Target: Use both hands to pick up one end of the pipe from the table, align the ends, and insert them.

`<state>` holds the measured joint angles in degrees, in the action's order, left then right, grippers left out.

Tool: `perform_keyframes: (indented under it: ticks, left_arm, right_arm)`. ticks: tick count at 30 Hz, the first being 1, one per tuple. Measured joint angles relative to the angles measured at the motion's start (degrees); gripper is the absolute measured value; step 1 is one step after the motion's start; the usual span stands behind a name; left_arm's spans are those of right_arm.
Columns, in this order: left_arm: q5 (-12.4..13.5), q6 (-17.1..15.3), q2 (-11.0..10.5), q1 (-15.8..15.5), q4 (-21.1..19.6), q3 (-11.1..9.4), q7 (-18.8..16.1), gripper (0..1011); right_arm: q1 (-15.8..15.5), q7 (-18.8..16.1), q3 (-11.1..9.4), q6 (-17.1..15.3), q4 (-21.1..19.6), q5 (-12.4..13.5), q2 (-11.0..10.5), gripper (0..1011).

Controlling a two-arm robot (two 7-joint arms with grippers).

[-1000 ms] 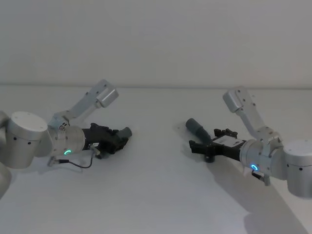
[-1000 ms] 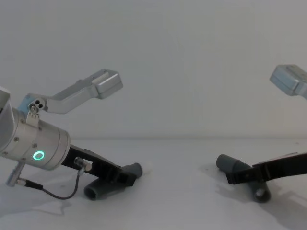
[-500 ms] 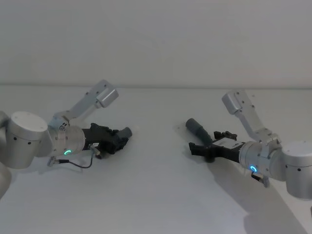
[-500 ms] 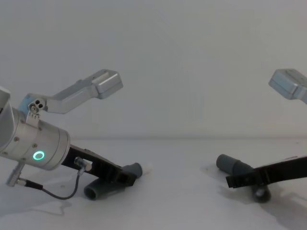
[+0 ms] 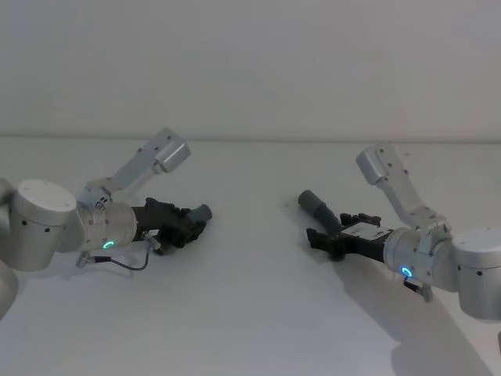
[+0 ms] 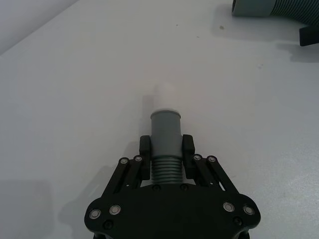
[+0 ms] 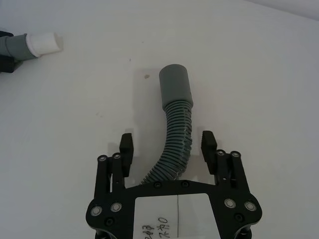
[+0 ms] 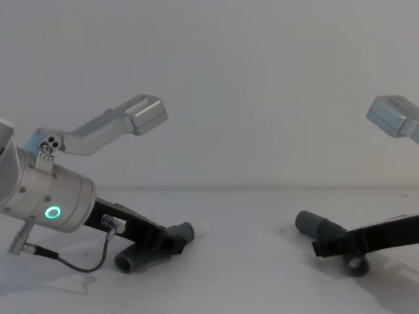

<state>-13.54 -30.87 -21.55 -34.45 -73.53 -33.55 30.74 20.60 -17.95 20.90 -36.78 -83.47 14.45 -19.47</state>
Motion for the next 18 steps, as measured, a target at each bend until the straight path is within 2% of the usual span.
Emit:
perform_keyframes:
  ticks: [6, 16, 18]
  left_arm:
    - [0.0, 0.0, 0.0, 0.0, 0.0, 0.0, 0.0, 360]
    - [0.0, 0.0, 0.0, 0.0, 0.0, 0.0, 0.0, 360]
    - [0.0, 0.0, 0.0, 0.0, 0.0, 0.0, 0.0, 360]
  right_arm:
    - [0.0, 0.0, 0.0, 0.0, 0.0, 0.0, 0.0, 675]
    - [-0.1, 0.1, -0.1, -0.1, 0.0, -0.1, 0.1, 315]
    - [-0.1, 0.1, -0.1, -0.1, 0.0, -0.1, 0.1, 298]
